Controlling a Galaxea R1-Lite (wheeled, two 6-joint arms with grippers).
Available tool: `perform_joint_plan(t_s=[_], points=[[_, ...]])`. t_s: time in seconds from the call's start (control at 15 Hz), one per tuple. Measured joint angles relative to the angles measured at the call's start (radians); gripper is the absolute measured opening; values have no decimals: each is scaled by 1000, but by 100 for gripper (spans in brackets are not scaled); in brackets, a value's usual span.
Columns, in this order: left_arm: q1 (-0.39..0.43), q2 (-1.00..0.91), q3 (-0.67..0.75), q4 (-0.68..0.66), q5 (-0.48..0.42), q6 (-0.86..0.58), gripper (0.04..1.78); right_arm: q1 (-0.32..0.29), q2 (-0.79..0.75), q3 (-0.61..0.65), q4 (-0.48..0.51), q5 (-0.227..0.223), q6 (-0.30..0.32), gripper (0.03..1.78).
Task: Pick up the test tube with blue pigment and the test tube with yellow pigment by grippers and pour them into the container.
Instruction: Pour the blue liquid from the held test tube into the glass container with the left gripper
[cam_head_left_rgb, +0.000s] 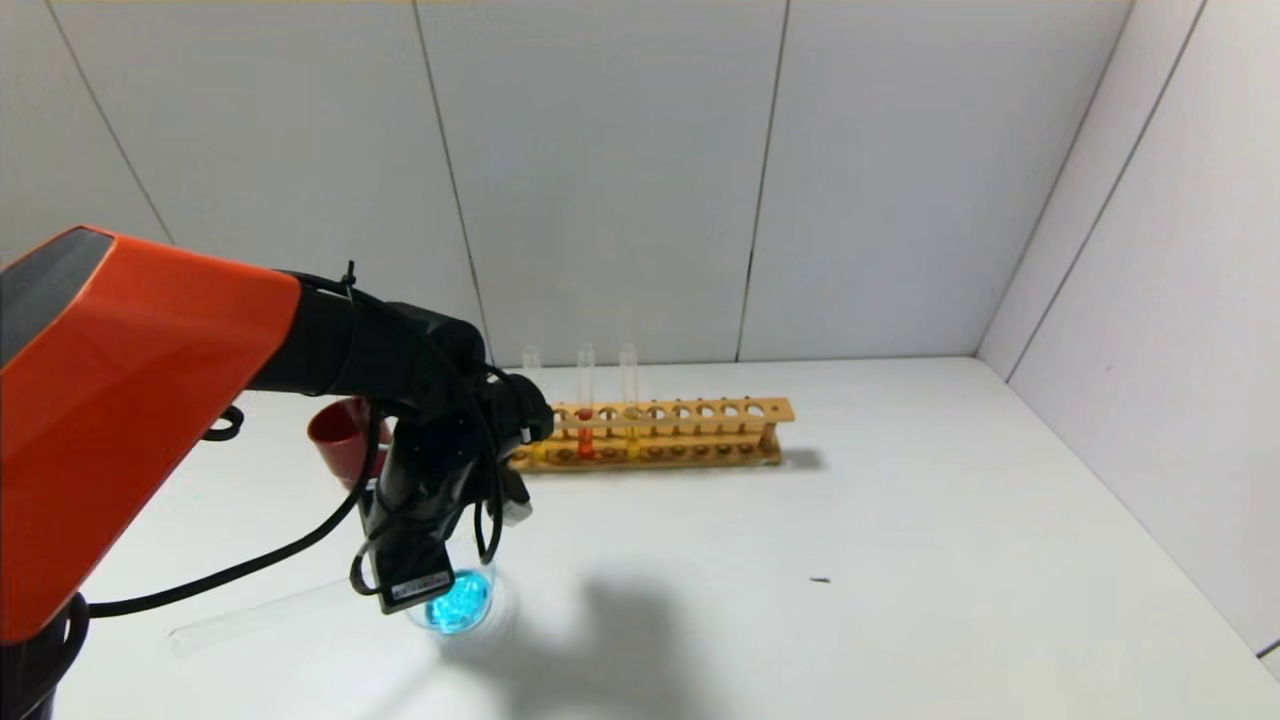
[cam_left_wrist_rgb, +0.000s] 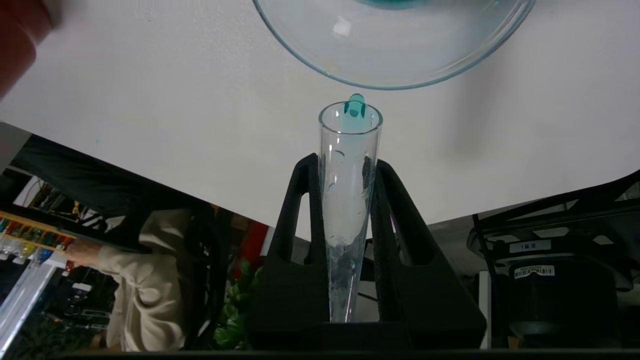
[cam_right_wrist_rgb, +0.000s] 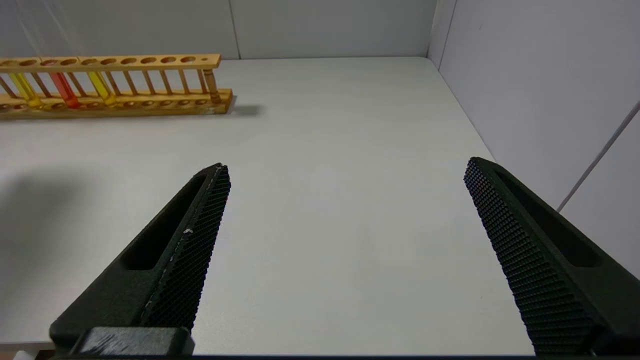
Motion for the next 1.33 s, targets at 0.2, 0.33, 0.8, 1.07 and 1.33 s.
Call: perform_joint_plan(t_s=[0.2, 0.33, 0.8, 1.07, 1.33], points=[[-24, 39, -29, 25, 30, -9, 30, 0, 0, 0, 0, 0, 0, 171], [-52, 64, -42, 44, 31, -19, 30, 0, 0, 0, 0, 0, 0, 171], [-55, 101, -80, 76, 39, -22, 30, 0, 0, 0, 0, 0, 0, 171], [-58, 105, -84, 81, 39, -23, 30, 0, 0, 0, 0, 0, 0, 171], [-60, 105, -90, 101, 56, -22, 30, 0, 0, 0, 0, 0, 0, 171]])
